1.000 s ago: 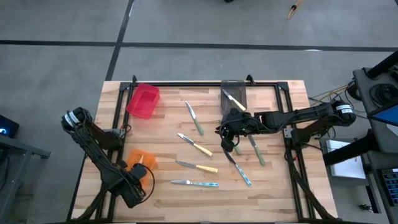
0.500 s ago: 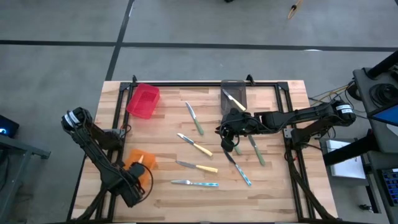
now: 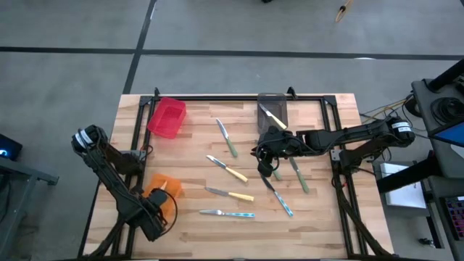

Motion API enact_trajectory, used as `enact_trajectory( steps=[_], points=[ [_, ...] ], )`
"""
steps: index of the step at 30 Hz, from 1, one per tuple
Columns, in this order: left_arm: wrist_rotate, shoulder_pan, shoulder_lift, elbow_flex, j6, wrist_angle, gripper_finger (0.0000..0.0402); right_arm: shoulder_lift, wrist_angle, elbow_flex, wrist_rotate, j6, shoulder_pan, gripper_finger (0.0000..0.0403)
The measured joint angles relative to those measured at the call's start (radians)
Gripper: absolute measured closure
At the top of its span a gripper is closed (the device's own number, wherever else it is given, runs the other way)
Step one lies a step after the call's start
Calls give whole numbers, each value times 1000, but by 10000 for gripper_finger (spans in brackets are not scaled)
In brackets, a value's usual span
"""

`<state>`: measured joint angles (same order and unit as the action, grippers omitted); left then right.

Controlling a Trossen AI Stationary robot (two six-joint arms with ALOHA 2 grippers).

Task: Sort silverware by color (type)
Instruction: Put the top left blue knife into the orange bin, then put the top yellow knife into the black bin

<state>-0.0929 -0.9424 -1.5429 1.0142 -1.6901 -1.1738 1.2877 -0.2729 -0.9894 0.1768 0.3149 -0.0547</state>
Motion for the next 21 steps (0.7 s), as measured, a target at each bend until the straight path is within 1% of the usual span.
enact_trajectory(
  steps=[6,9,13,16,18,21],
  points=[
    [5,0,2,25,8,-1,402,0,0,0,1,21,0,344],
    [49,0,2,54,39,-2,402,0,0,0,6,33,-3,344],
    [166,1,3,104,122,0,401,0,0,0,7,64,-11,344],
    [295,11,3,145,218,4,401,4,1,0,9,85,-23,344],
    [373,25,3,170,297,11,401,5,1,0,9,86,-33,344],
    [472,56,7,203,459,51,401,8,3,0,9,108,-51,344]
  ],
)
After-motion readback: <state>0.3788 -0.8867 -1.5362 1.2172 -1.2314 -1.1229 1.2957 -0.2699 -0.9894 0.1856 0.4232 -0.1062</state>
